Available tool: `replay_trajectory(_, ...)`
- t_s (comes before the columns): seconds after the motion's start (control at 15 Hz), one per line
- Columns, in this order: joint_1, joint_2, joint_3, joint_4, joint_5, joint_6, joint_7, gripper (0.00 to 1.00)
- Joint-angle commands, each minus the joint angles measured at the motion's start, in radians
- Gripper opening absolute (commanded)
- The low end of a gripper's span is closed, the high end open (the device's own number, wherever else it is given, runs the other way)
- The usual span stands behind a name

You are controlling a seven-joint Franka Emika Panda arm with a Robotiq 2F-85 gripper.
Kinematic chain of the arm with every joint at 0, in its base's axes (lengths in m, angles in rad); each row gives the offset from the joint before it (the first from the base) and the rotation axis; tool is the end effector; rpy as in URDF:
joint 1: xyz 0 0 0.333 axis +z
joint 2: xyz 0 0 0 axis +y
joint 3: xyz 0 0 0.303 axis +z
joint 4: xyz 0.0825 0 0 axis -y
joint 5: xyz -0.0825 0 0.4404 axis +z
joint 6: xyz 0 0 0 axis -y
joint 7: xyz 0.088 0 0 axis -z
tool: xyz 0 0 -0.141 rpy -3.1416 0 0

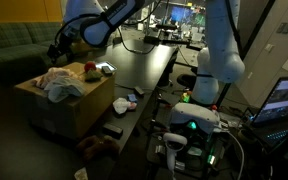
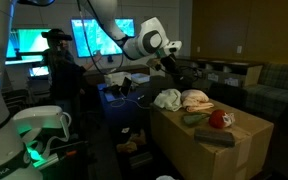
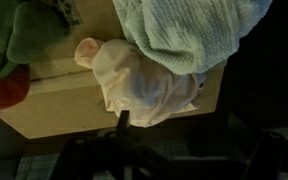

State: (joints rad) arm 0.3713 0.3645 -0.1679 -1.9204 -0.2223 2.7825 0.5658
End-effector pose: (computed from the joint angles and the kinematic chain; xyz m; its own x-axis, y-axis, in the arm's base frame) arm 0.6990 0.1563 0.2811 0.8537 -0.1411 0.5012 -0.1332 -0.9897 -0.0517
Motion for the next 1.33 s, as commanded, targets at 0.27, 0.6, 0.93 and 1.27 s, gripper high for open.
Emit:
replay_trajectory(0.27, 0.029, 0.23, -0.103, 0.205, -0.06, 0.083, 0.146, 1.0)
replay_trajectory(0.6, 0.017, 0.334, -0.121, 0.292, -0.024, 0.062, 0.133, 1.0)
replay_trajectory(0.93, 0.027, 0.416, -0.141, 0.348, -0.019, 0.057, 0.129, 1.0)
replay_trajectory(1.27, 0.033, 0.473, -0.175, 0.398, -0.018, 0.042, 0.129, 0.75)
